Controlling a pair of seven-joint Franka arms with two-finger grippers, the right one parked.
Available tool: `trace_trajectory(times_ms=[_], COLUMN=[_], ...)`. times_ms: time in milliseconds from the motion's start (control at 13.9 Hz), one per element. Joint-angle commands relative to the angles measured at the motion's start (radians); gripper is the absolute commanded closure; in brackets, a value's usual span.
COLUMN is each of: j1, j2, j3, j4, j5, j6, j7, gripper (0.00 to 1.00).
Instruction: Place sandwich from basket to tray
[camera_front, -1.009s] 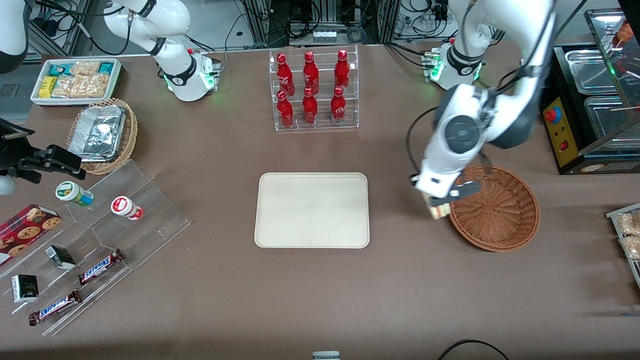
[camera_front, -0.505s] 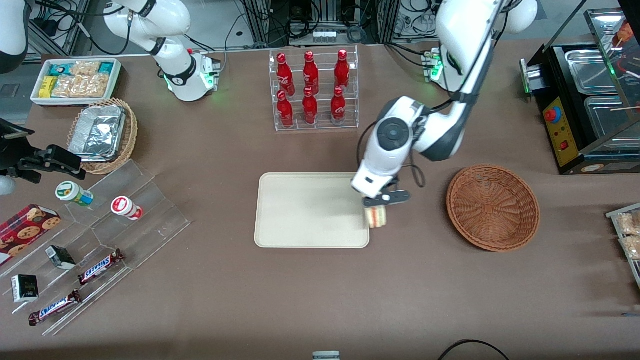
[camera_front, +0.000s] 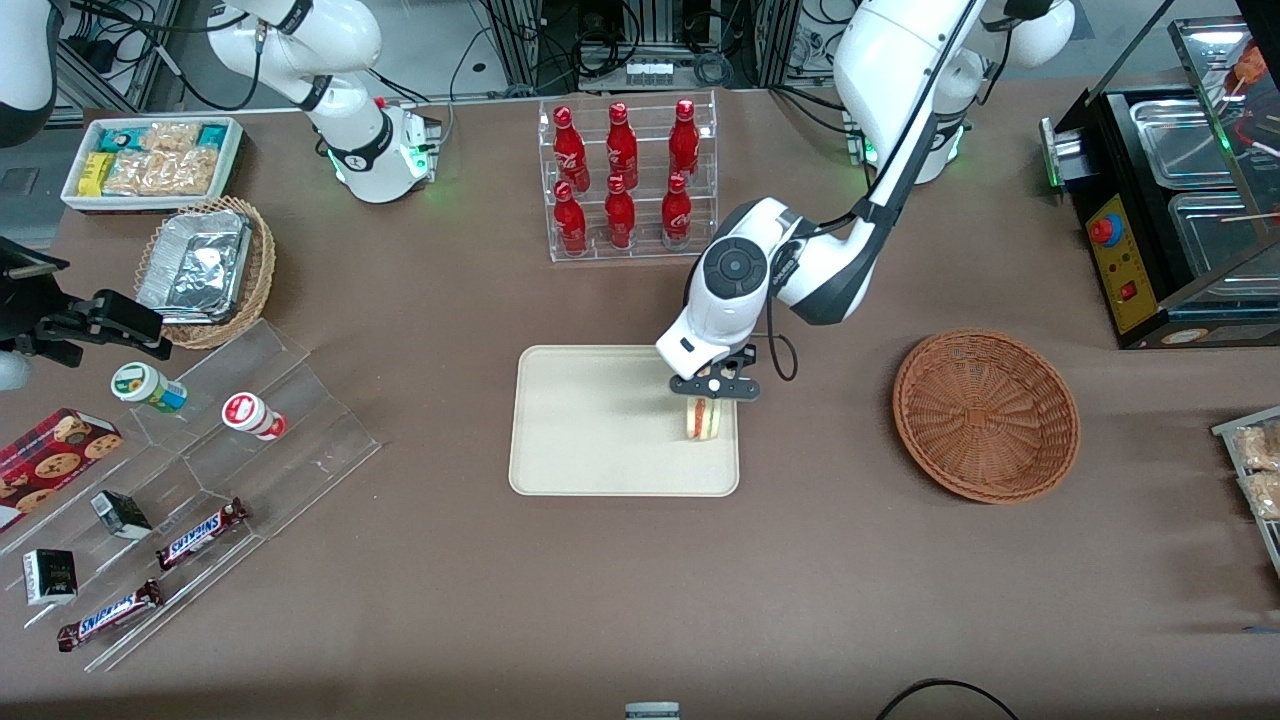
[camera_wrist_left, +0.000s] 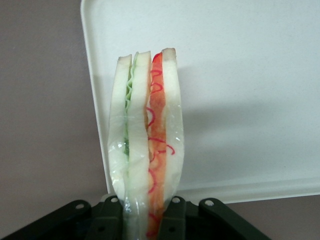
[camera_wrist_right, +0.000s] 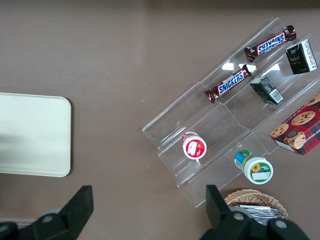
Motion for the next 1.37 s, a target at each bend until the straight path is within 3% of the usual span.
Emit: trace_trajectory(times_ms=[0, 505, 577, 865, 1081, 1297], j1=[-0.008, -0.008, -0.008, -0.005, 0.01, 0.05], j2=[0.085, 0.126, 0.126, 0.109, 0.045, -0.08], j3=[0.005, 0.005, 0.007, 0.007, 0.016, 0.036], j4=[0.11, 0.115, 0.115, 0.117, 0.123, 0.124], j5=[-0.012, -0.015, -0.015, -0.014, -0.014, -0.014], j6=[-0.009, 0.001, 0.001, -0.003, -0.046, -0.233], j7=[0.034, -0.006, -0.012, -0.066, -0.133, -0.136], gripper=[0.77, 0.7, 0.64, 0.01, 0.0, 0.0])
